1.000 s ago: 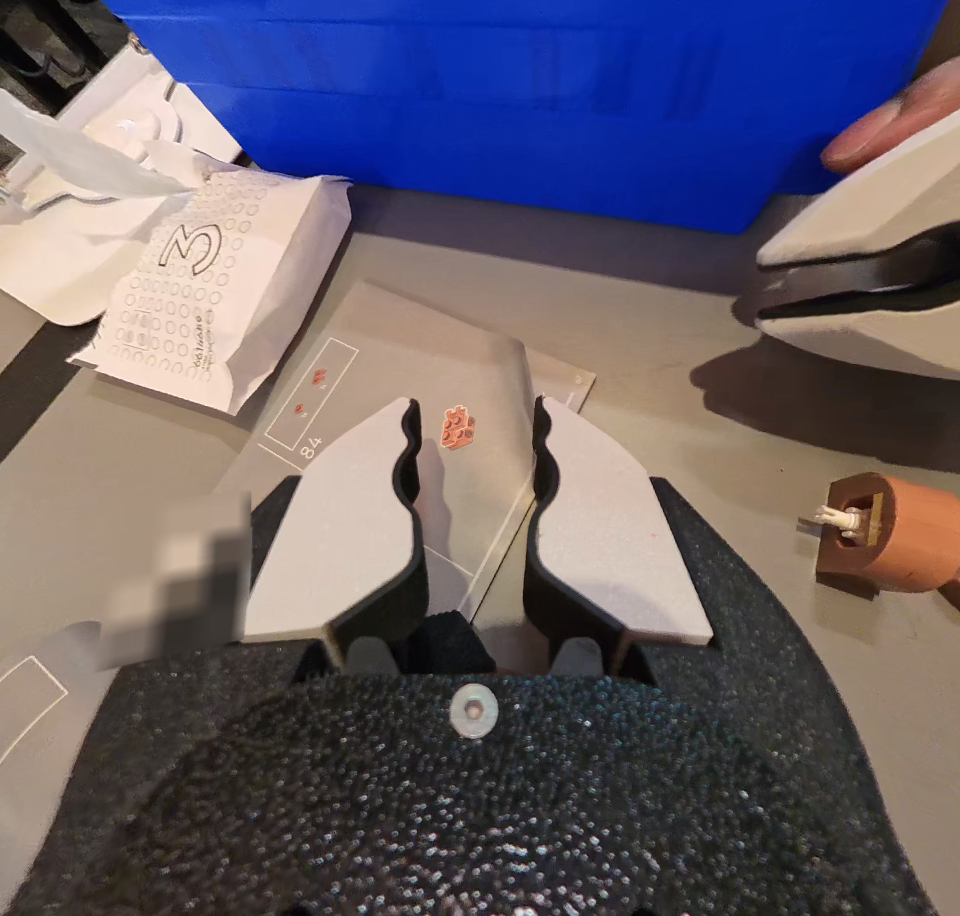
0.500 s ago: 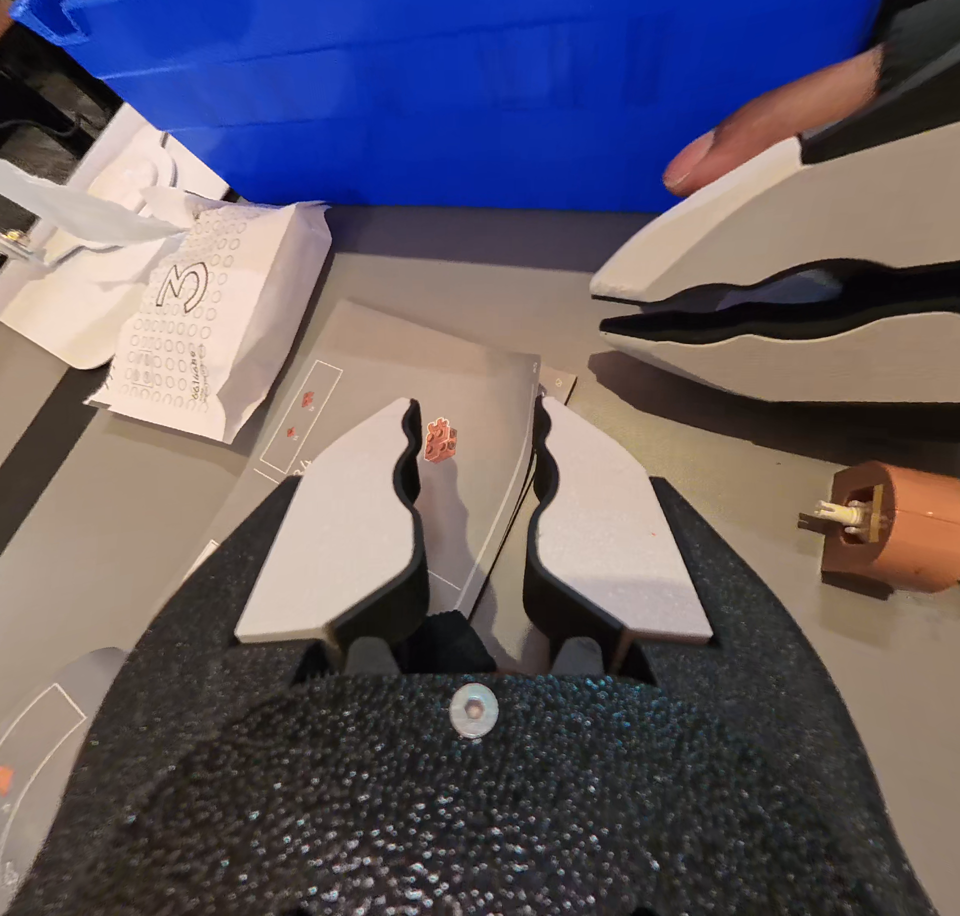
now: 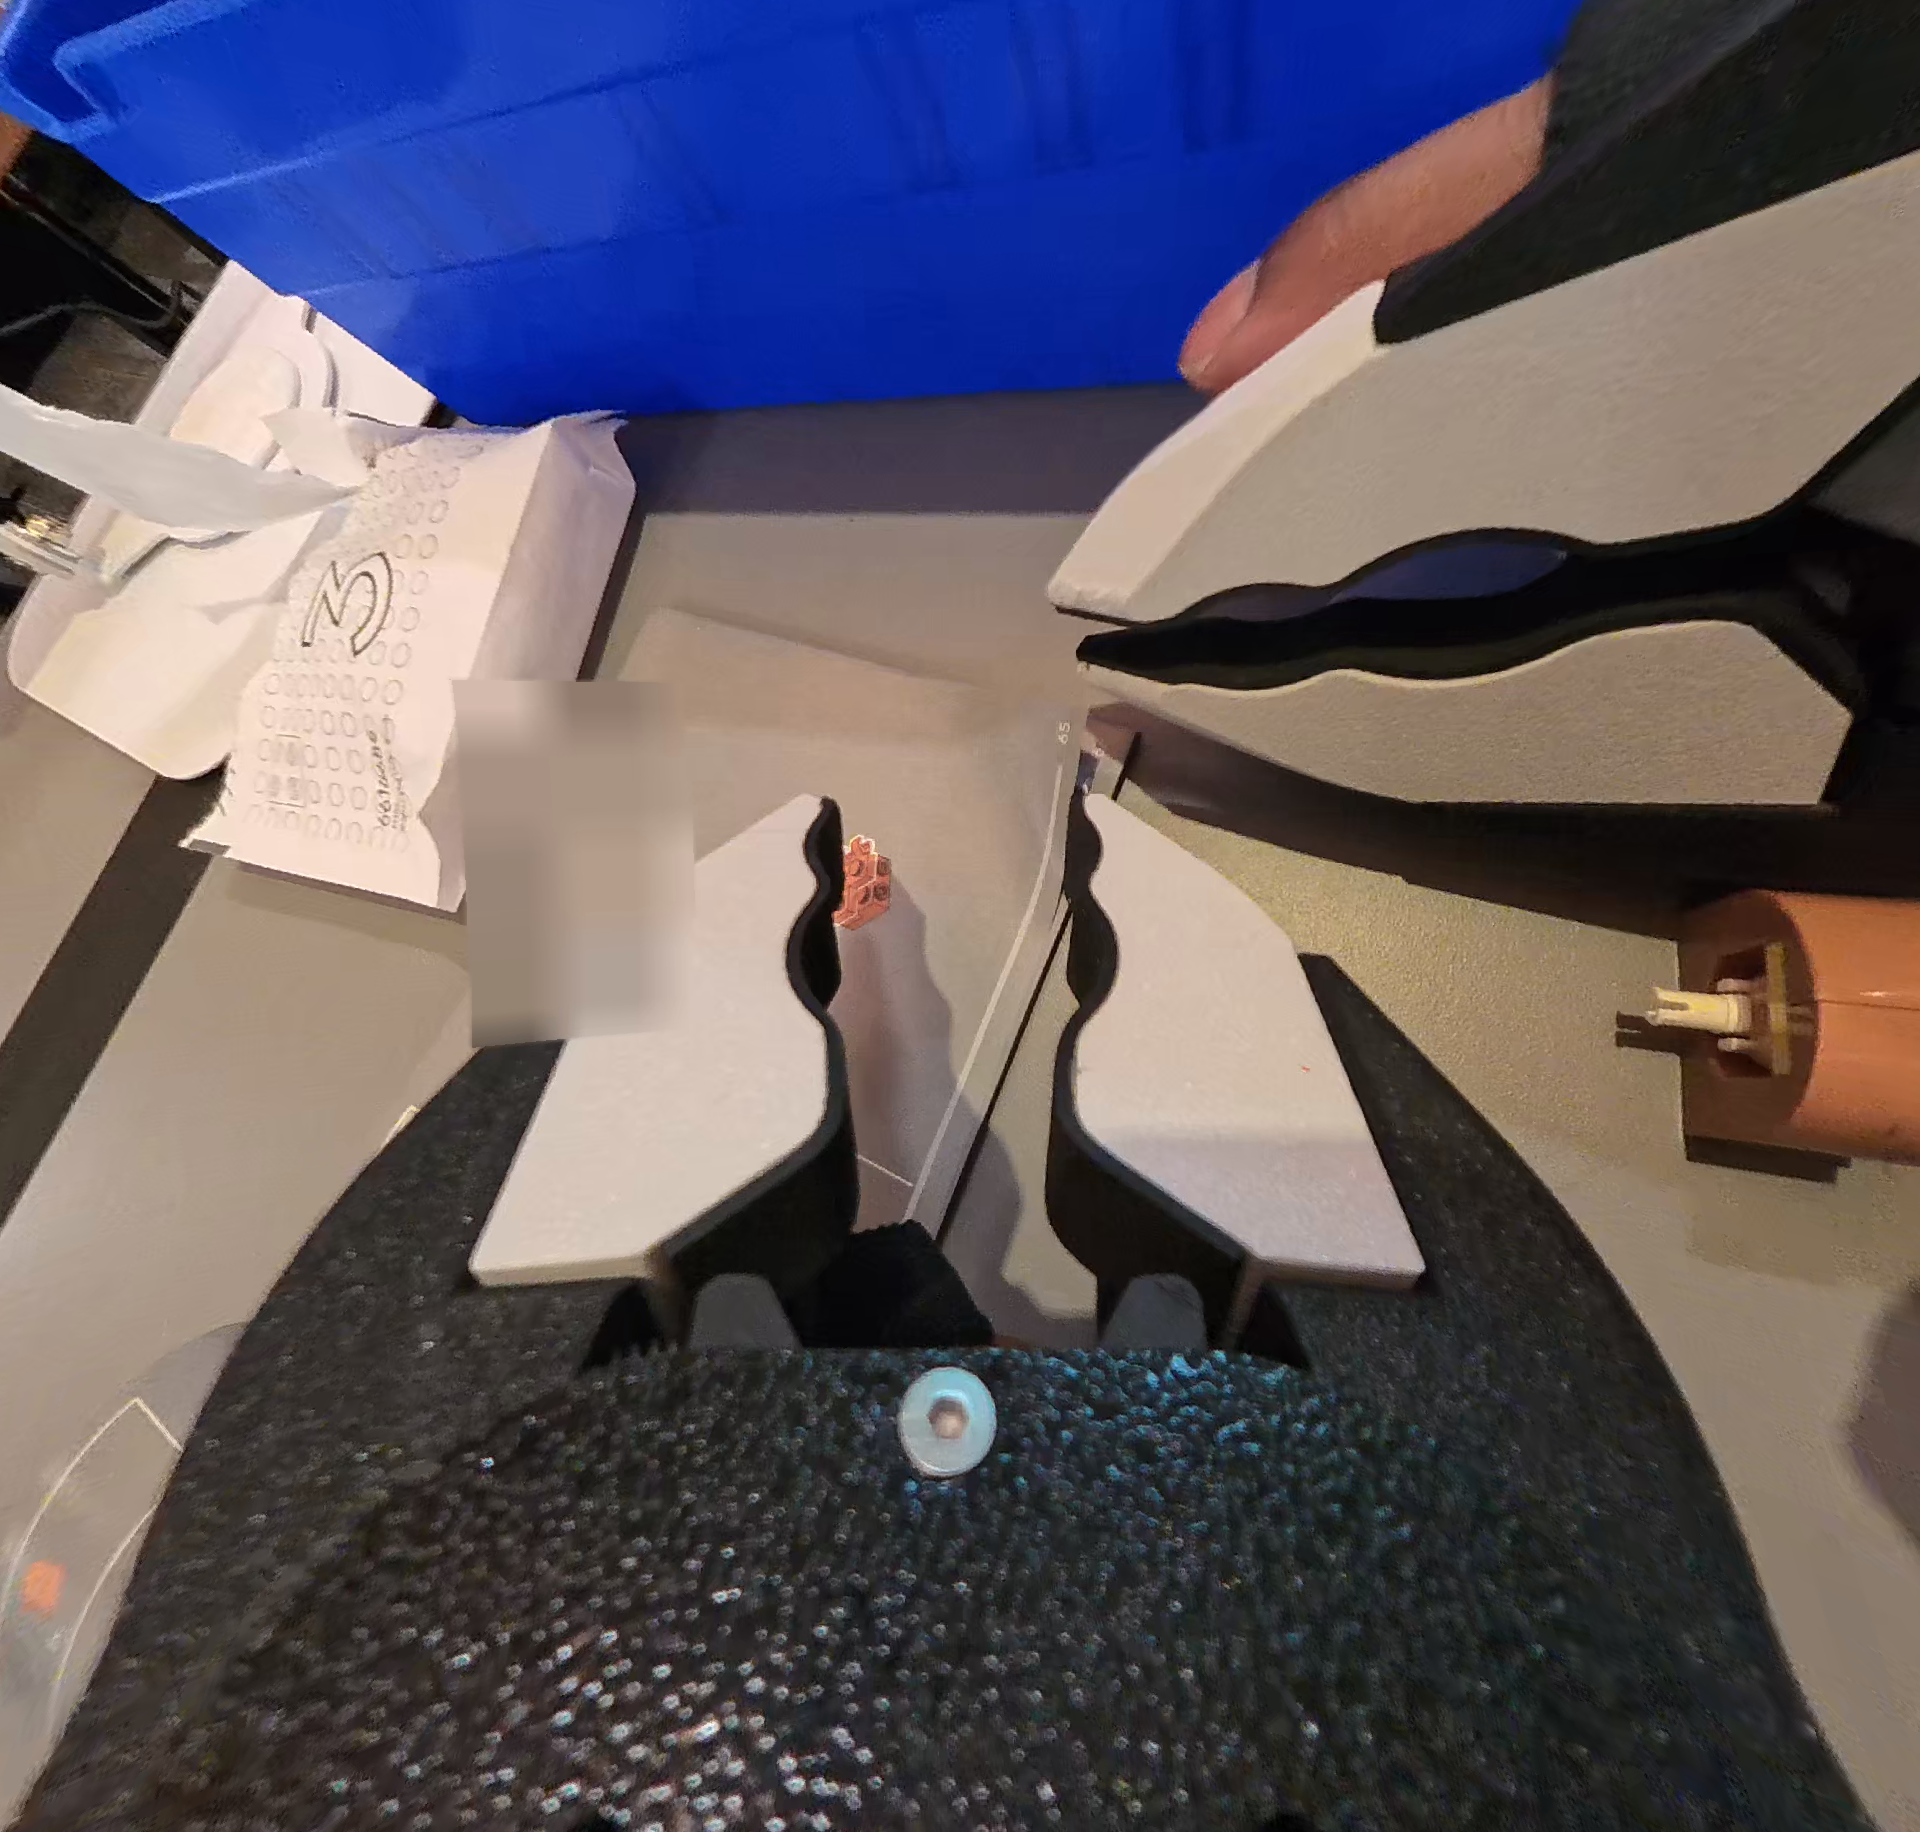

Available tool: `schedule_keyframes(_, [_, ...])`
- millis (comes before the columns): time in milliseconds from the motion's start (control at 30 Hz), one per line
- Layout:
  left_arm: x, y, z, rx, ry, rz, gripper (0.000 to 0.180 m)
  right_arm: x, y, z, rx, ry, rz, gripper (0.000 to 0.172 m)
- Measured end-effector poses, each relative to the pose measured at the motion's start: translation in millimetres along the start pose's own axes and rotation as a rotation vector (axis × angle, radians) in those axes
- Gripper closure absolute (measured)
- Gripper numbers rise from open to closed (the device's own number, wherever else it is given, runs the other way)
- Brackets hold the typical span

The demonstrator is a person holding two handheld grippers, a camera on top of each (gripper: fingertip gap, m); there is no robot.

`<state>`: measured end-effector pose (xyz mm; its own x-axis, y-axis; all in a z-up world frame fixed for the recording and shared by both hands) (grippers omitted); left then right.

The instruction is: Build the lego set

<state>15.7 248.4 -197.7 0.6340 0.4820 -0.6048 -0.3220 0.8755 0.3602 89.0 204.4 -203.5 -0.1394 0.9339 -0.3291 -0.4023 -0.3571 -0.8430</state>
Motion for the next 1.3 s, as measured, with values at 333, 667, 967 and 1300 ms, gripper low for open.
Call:
schedule_keyframes(333, [-3, 6, 1, -0.091, -0.027, -0.025, 0.141, 2, 0, 4, 0.053, 0.006, 0.023, 0.163])
schedule_keyframes(667, [-4, 8, 0, -0.114, -0.041, -0.052, 0.142, 10, -3, 10, 0.076, 0.075, 0.003, 0.163])
schedule_keyframes(967, [-5, 4, 1, -0.074, -0.036, -0.055, 0.142, 12, -4, 14, 0.114, 0.070, 0.008, 0.163])
schedule_keyframes(1300, [-11, 5, 2, -0.052, -0.055, -0.016, 0.180, 8, -9, 16, 0.158, 0.031, -0.005, 0.163])
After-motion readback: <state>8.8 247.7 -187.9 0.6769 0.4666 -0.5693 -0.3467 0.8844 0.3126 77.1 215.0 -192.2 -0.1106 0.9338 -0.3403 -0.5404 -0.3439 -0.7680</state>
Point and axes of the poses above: each gripper's, where its closed fingertips meet, x out along the fingers, z out of its top, y = z × x across the jaws, the point moved 6 cm from there along -x, back along the fingers, and after that the axes turned 4 degrees about z, right-handed, at the moved point
